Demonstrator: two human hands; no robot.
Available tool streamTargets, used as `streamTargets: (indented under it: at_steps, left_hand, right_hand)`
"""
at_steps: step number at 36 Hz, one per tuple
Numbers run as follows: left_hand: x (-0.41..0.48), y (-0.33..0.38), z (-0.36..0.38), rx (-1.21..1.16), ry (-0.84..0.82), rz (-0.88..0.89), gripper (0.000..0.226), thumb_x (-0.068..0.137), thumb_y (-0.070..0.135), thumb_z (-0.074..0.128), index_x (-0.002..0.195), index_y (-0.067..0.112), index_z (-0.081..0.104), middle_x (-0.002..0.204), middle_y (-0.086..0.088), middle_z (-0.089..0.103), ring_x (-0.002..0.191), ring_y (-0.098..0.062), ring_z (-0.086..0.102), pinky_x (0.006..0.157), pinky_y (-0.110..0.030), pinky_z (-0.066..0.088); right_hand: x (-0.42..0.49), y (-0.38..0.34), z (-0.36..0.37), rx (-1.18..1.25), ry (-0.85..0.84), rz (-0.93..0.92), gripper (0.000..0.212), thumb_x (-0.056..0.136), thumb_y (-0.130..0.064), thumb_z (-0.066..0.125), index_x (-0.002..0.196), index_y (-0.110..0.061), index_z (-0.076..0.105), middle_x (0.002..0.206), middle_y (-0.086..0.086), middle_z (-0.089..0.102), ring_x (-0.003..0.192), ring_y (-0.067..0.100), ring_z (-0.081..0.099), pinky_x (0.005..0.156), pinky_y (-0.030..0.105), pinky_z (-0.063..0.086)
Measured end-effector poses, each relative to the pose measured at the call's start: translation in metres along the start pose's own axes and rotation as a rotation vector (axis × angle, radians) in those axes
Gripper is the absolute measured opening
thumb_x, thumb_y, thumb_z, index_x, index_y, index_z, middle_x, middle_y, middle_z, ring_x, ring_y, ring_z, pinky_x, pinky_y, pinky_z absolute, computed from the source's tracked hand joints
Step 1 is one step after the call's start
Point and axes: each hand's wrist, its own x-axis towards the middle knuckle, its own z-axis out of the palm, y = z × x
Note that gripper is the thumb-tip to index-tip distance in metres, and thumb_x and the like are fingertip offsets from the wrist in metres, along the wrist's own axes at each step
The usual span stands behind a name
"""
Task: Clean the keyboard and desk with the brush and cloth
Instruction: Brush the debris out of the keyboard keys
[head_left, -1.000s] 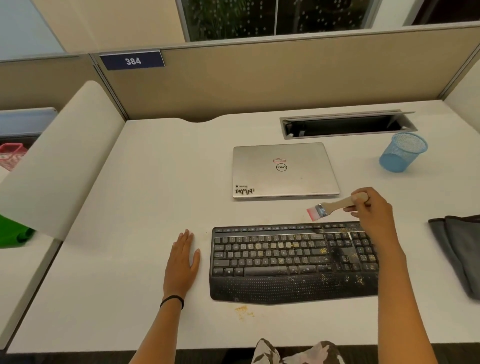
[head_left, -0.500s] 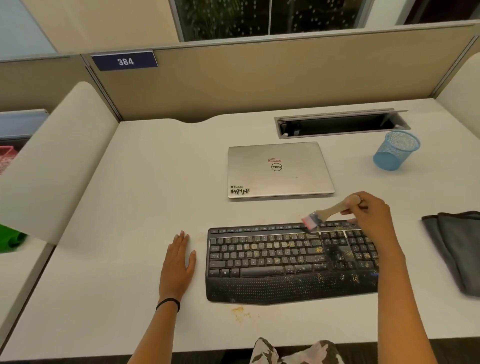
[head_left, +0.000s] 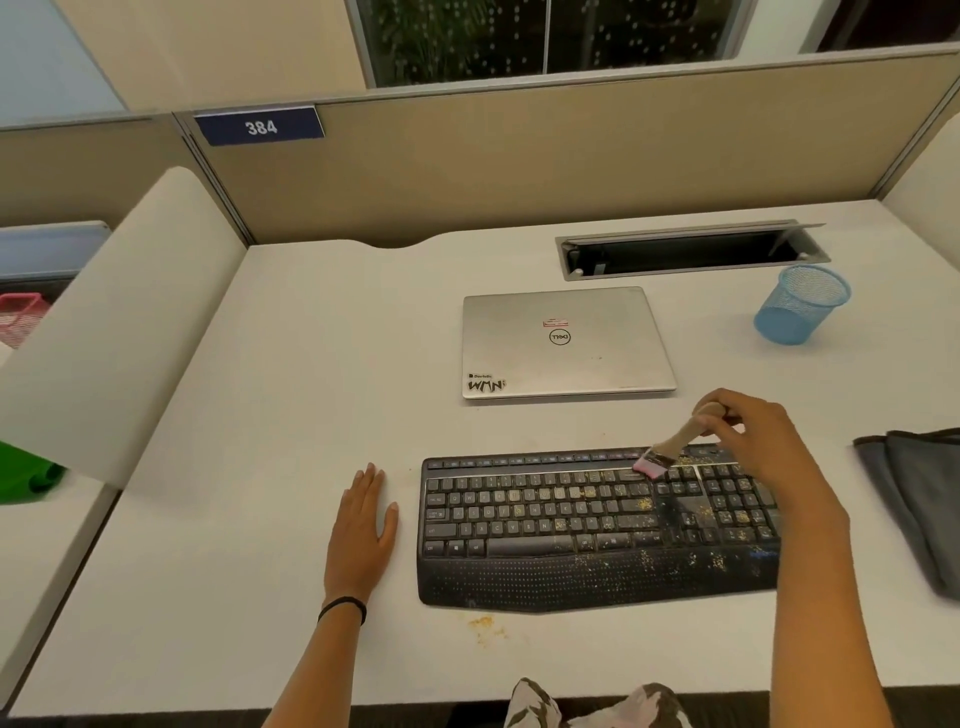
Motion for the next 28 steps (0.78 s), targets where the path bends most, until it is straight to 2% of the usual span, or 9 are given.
streamTargets:
  at_steps: [4, 8, 11, 15, 19, 25, 28]
  left_hand:
    - [0.0, 0.001, 0.0, 0.003, -0.006, 0.003, 0.066, 0.092, 0.048, 0.024, 0.148, 0.013, 0.023, 0.154, 0.007, 0.016, 0.141, -0.002, 0.007, 0.117, -0.025, 0.005]
    - [0.0, 0.0, -0.001, 0.001, -0.011, 0.005, 0.072, 0.089, 0.055, 0.016, 0.149, 0.015, 0.022, 0.153, 0.011, 0.012, 0.141, -0.001, 0.005, 0.116, -0.023, 0.003]
    - [-0.001, 0.001, -0.001, -0.008, -0.008, -0.001, 0.07, 0.09, 0.052, 0.019, 0.149, 0.014, 0.023, 0.154, 0.009, 0.014, 0.141, -0.001, 0.006, 0.116, -0.024, 0.003]
    - [-0.001, 0.004, -0.003, -0.002, -0.013, -0.007, 0.063, 0.092, 0.043, 0.027, 0.149, 0.014, 0.023, 0.155, 0.007, 0.015, 0.141, -0.002, 0.005, 0.116, -0.023, 0.003]
    - [0.0, 0.005, -0.003, -0.01, -0.011, -0.007, 0.062, 0.093, 0.041, 0.029, 0.148, 0.014, 0.024, 0.155, 0.006, 0.016, 0.141, -0.002, 0.006, 0.116, -0.023, 0.003]
    - [0.0, -0.002, 0.0, -0.003, -0.025, 0.002, 0.071, 0.09, 0.055, 0.017, 0.149, 0.016, 0.023, 0.154, 0.009, 0.013, 0.141, -0.001, 0.004, 0.116, -0.022, 0.002]
    - [0.0, -0.002, 0.0, 0.002, -0.028, 0.003, 0.072, 0.089, 0.056, 0.016, 0.149, 0.016, 0.021, 0.154, 0.011, 0.011, 0.141, 0.0, 0.003, 0.115, -0.02, 0.001]
  right_hand:
    - [0.001, -0.005, 0.003, 0.015, 0.029, -0.012, 0.008, 0.087, -0.01, 0.061, 0.088, -0.018, 0.064, 0.082, -0.004, 0.066, 0.083, 0.019, 0.061, 0.074, 0.047, 0.054]
    - [0.001, -0.006, 0.001, 0.008, 0.018, -0.024, 0.01, 0.087, -0.011, 0.062, 0.086, -0.021, 0.064, 0.082, -0.008, 0.065, 0.083, 0.018, 0.061, 0.074, 0.041, 0.053]
    - [0.002, -0.006, 0.003, -0.045, -0.029, -0.03, 0.011, 0.087, -0.011, 0.061, 0.086, -0.022, 0.063, 0.083, -0.004, 0.067, 0.084, 0.018, 0.061, 0.073, 0.034, 0.048]
    - [0.003, -0.01, 0.011, -0.085, 0.032, -0.057, 0.01, 0.089, -0.011, 0.059, 0.09, -0.02, 0.062, 0.084, 0.002, 0.068, 0.081, 0.023, 0.061, 0.07, 0.036, 0.048]
    - [0.003, -0.018, 0.009, -0.082, 0.091, -0.09, 0.01, 0.09, -0.011, 0.058, 0.096, -0.015, 0.065, 0.089, 0.003, 0.068, 0.084, 0.021, 0.06, 0.074, 0.037, 0.05]
    - [0.005, -0.018, 0.007, -0.103, -0.087, -0.038, 0.011, 0.088, -0.009, 0.059, 0.089, -0.02, 0.064, 0.084, 0.0, 0.067, 0.081, 0.02, 0.06, 0.067, 0.03, 0.042]
    - [0.005, -0.017, 0.011, -0.124, -0.01, -0.055, 0.011, 0.089, -0.01, 0.059, 0.09, -0.019, 0.066, 0.083, 0.0, 0.068, 0.078, 0.021, 0.061, 0.064, 0.029, 0.043]
